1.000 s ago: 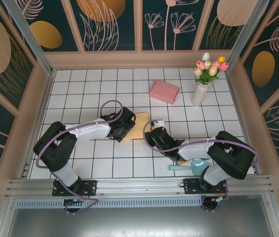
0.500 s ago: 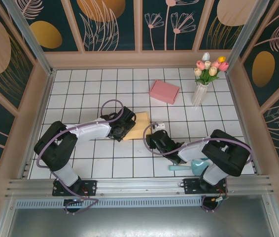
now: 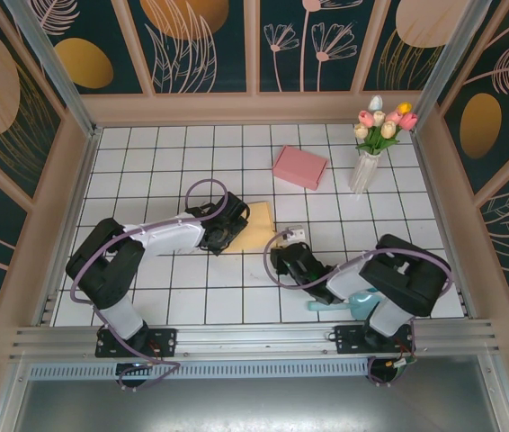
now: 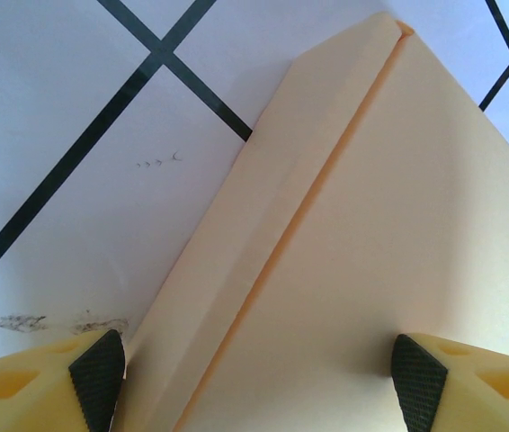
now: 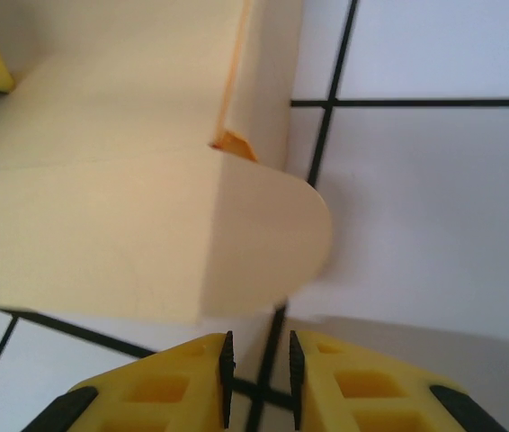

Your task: Fold the paper box

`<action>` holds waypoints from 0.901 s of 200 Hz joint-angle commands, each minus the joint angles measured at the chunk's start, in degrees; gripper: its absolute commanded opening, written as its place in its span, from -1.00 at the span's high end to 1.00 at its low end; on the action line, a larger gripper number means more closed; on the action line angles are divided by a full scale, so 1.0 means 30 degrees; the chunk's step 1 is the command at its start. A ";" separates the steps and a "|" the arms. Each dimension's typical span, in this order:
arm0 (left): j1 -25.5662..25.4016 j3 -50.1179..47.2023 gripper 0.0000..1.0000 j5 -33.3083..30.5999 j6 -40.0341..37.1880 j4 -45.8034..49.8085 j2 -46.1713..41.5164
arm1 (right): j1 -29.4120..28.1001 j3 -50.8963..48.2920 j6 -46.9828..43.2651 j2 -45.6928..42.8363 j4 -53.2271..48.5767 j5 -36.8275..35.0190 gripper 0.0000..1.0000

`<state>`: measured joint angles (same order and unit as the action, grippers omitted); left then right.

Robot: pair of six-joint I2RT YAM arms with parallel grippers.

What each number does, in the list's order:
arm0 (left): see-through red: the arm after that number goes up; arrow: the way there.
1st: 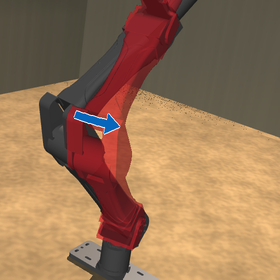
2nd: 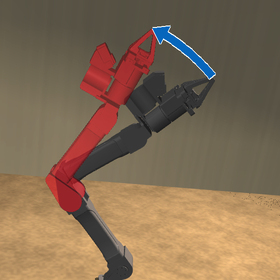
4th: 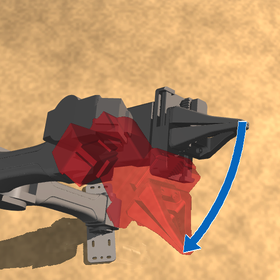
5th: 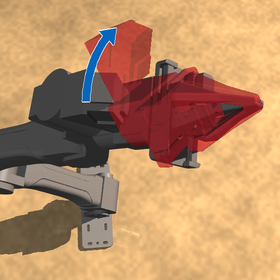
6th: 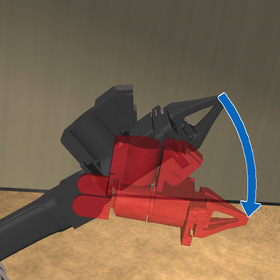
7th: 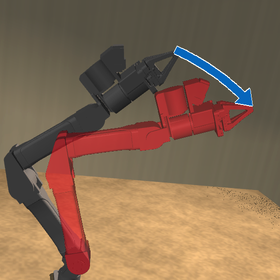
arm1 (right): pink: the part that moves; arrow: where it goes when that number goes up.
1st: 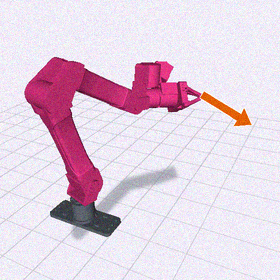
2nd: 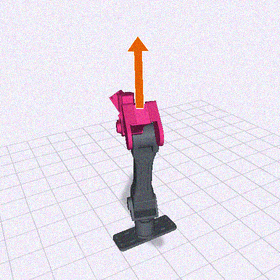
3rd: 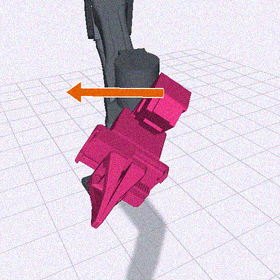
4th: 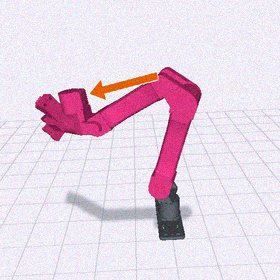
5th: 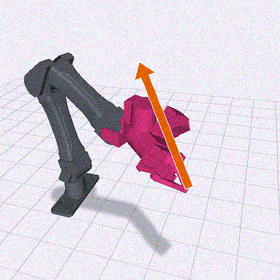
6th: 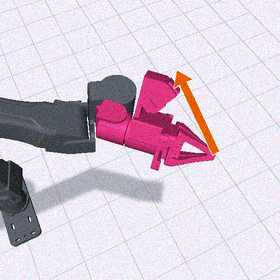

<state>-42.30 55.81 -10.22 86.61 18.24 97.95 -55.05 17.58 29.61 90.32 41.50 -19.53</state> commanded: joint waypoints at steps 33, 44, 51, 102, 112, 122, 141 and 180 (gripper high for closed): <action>0.0410 -0.0483 -0.59 -0.1134 -0.0162 0.2655 0.1103 | -0.0505 -0.0219 0.1038 -0.5192 -0.4622 -0.0696 0.45; 0.0414 -0.0559 -0.59 -0.1077 -0.0128 0.2585 0.1153 | -0.0468 -0.0199 0.0948 -0.5753 -0.4797 -0.0525 0.43; 0.0404 -0.0557 -0.59 -0.1046 -0.0129 0.2561 0.1190 | -0.0456 -0.0052 0.0833 -0.5895 -0.4972 -0.0385 0.42; 0.0409 -0.0367 -0.58 -0.0846 -0.0213 0.2498 0.1500 | 0.0773 0.1623 0.0072 -0.4823 -0.5467 0.1163 0.19; 0.0419 -0.0352 -0.58 -0.0842 -0.0202 0.2459 0.1529 | 0.1220 0.1782 -0.0077 -0.4379 -0.5218 0.1792 0.14; 0.0417 -0.0308 -0.58 -0.0842 -0.0235 0.2452 0.1546 | 0.1626 0.1945 -0.0290 -0.3955 -0.4931 0.2356 0.11; 0.0404 -0.0266 -0.58 -0.0785 -0.0299 0.2422 0.1613 | 0.2365 0.2179 -0.0438 -0.3112 -0.4441 0.3528 0.10; 0.0393 -0.0184 -0.58 -0.0670 -0.0307 0.2365 0.1771 | 0.2792 0.2170 -0.0609 -0.2133 -0.2877 0.5218 0.09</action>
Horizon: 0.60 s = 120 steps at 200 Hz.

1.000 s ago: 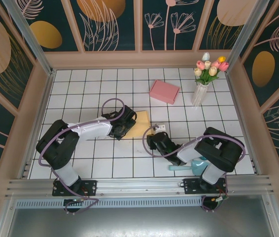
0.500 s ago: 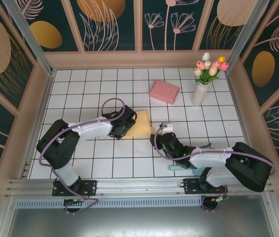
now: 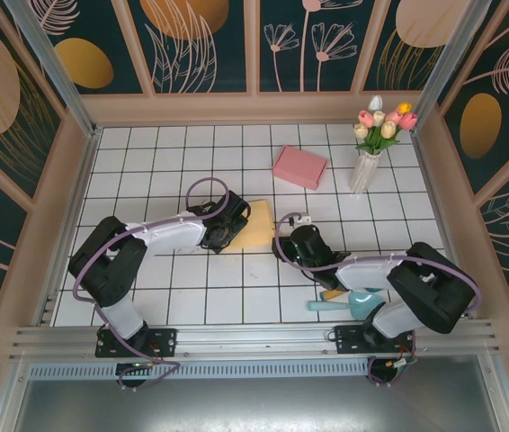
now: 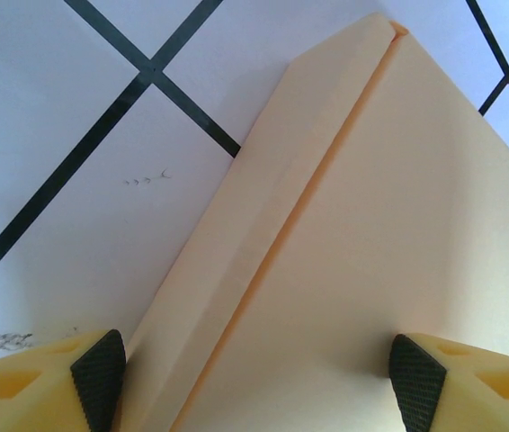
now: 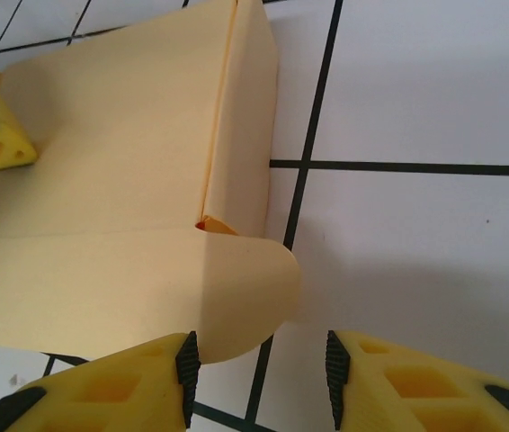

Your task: Fold the paper box

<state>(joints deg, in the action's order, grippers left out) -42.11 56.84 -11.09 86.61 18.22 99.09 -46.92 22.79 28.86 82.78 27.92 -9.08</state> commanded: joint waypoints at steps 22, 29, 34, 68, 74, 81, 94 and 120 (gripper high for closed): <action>0.0349 -0.0489 -0.58 -0.0346 -0.0328 0.2365 0.1523 | 0.0082 0.0617 -0.0421 0.0636 0.1983 0.2243 0.10; 0.0333 -0.0504 -0.58 -0.0339 -0.0331 0.2328 0.1568 | 0.0098 0.0777 -0.0480 0.0753 0.1907 0.2256 0.10; 0.0343 -0.0492 -0.58 -0.0290 -0.0334 0.2293 0.1598 | 0.0083 0.0902 -0.0508 0.0842 0.1815 0.2258 0.10; 0.0342 -0.0583 -0.57 -0.0170 -0.0338 0.2189 0.1629 | 0.0111 0.1452 -0.0740 0.1453 0.1309 0.1940 0.11; 0.0349 -0.0541 -0.57 -0.0170 -0.0338 0.2189 0.1644 | 0.0121 0.1536 -0.0813 0.1488 0.1145 0.1724 0.11; 0.0349 -0.0558 -0.57 -0.0162 -0.0335 0.2140 0.1636 | 0.0132 0.1638 -0.0928 0.1580 0.0956 0.1519 0.10; 0.0349 -0.0534 -0.57 -0.0140 -0.0356 0.2148 0.1613 | 0.0270 0.1720 -0.1111 0.1789 0.0936 0.1524 0.10; 0.0336 -0.0600 -0.58 -0.0113 -0.0376 0.2116 0.1636 | 0.0433 0.1749 -0.1490 0.2082 0.1637 0.2410 0.13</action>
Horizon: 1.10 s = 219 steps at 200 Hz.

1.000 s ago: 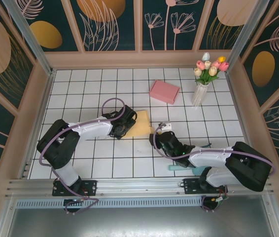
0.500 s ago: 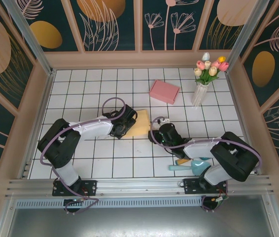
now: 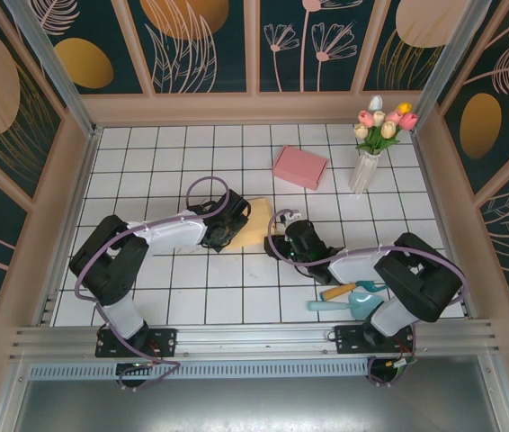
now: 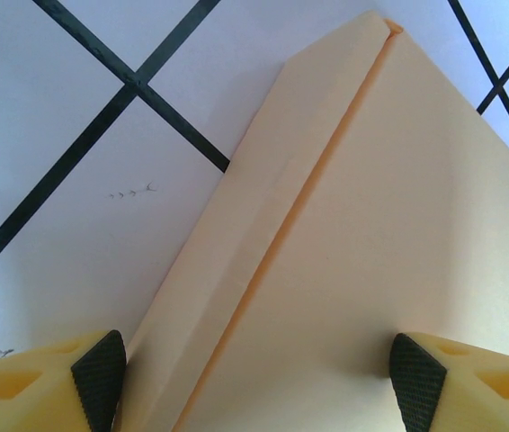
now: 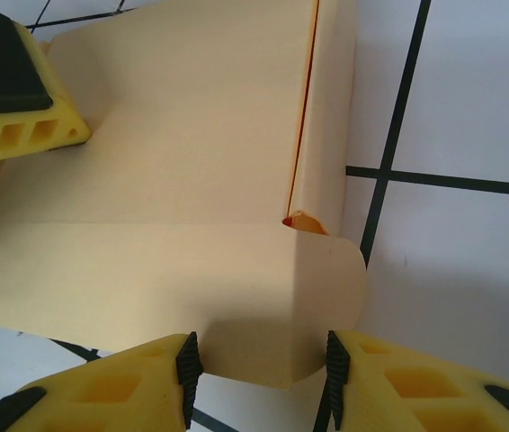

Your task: Fold the paper box

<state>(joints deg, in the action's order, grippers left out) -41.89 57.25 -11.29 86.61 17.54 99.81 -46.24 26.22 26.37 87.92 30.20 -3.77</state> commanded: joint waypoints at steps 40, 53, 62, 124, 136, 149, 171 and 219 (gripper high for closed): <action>0.0272 -0.0657 -0.58 -0.0060 -0.0374 0.2383 0.1476 | 0.0206 0.0637 -0.0725 0.0576 0.1038 0.0859 0.30; 0.0272 -0.0628 -0.57 -0.0075 -0.0362 0.2377 0.1510 | 0.0175 0.0563 -0.0704 0.0576 0.1043 0.0833 0.30; 0.0266 -0.0634 -0.57 -0.0075 -0.0349 0.2360 0.1549 | 0.0182 0.0505 -0.0637 0.0545 0.1150 0.0881 0.32; 0.0274 -0.0628 -0.57 0.0013 -0.0377 0.2327 0.1714 | 0.0178 0.0489 -0.0214 0.0222 0.1508 0.2596 0.38; 0.0277 -0.0628 -0.57 0.0020 -0.0393 0.2302 0.1723 | 0.0178 0.0524 -0.0107 0.0177 0.1539 0.2942 0.38; 0.0263 -0.0626 -0.57 0.0013 -0.0396 0.2352 0.1695 | 0.0178 0.0521 0.0121 0.0086 0.1651 0.3384 0.38; 0.0254 -0.0623 -0.57 -0.0046 -0.0403 0.2384 0.1708 | 0.0149 0.0555 0.0346 -0.0191 0.1594 0.3742 0.38; 0.0271 -0.0617 -0.57 -0.0046 -0.0435 0.2408 0.1788 | 0.0124 0.0724 0.0438 -0.0858 0.1038 0.4079 0.37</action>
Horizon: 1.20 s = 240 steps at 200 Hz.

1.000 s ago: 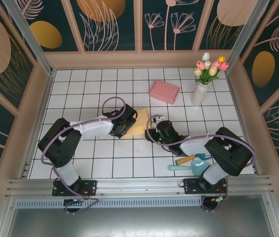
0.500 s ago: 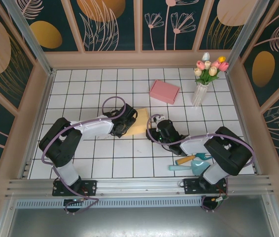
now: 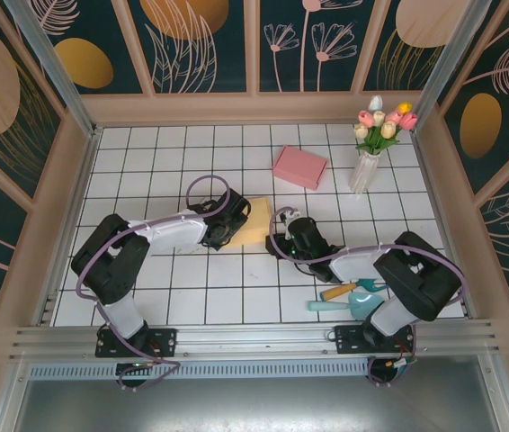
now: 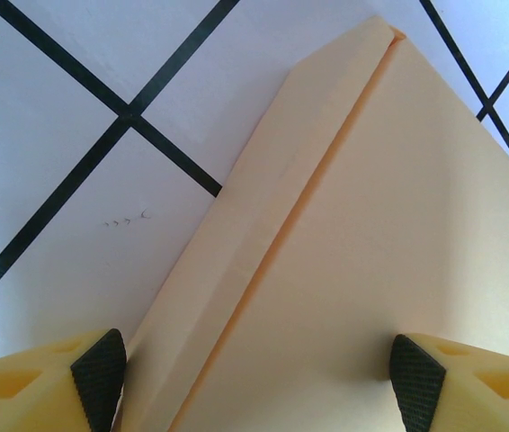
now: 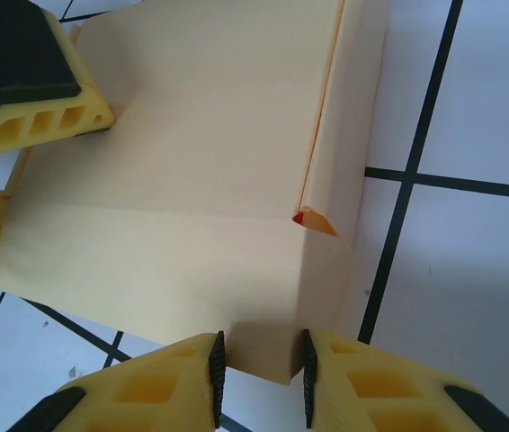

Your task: Fold the paper box

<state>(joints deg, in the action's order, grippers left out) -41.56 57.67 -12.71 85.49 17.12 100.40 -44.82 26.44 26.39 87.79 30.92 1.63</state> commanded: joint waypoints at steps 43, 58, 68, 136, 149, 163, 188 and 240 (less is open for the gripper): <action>0.0169 -0.0766 -0.57 0.0444 -0.0080 0.2604 0.1675 | -0.0355 0.0899 0.0421 -0.1081 0.0357 0.2358 0.37; 0.0166 -0.0768 -0.57 0.0457 -0.0080 0.2610 0.1714 | -0.0354 0.0971 0.0132 -0.1025 -0.0055 0.1787 0.37; 0.0154 -0.0766 -0.57 0.0472 -0.0065 0.2583 0.1719 | -0.0354 0.1030 -0.0044 -0.0912 -0.0265 0.1421 0.37; 0.0165 -0.0765 -0.57 0.0487 -0.0093 0.2508 0.1865 | -0.0324 0.0830 -0.0151 0.0264 0.0436 0.0910 0.37; 0.0172 -0.0766 -0.57 0.0516 -0.0086 0.2506 0.1878 | -0.0324 0.0797 -0.0208 0.0416 0.0475 0.0771 0.38; 0.0157 -0.0755 -0.57 0.0535 -0.0138 0.2495 0.1899 | -0.0325 0.0724 -0.0265 0.0608 0.0604 0.0645 0.38; 0.0170 -0.0750 -0.57 0.0516 -0.0133 0.2489 0.1891 | -0.0297 0.0508 -0.0315 0.0890 0.1156 0.0514 0.39; 0.0152 -0.0744 -0.57 0.0543 -0.0190 0.2434 0.1904 | -0.0182 0.0070 -0.0766 0.1746 0.2492 -0.0135 0.43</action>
<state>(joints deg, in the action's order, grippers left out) -41.56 57.89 -12.95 85.08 17.10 100.79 -44.73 27.27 25.39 91.13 32.32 0.43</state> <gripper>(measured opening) 0.785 0.294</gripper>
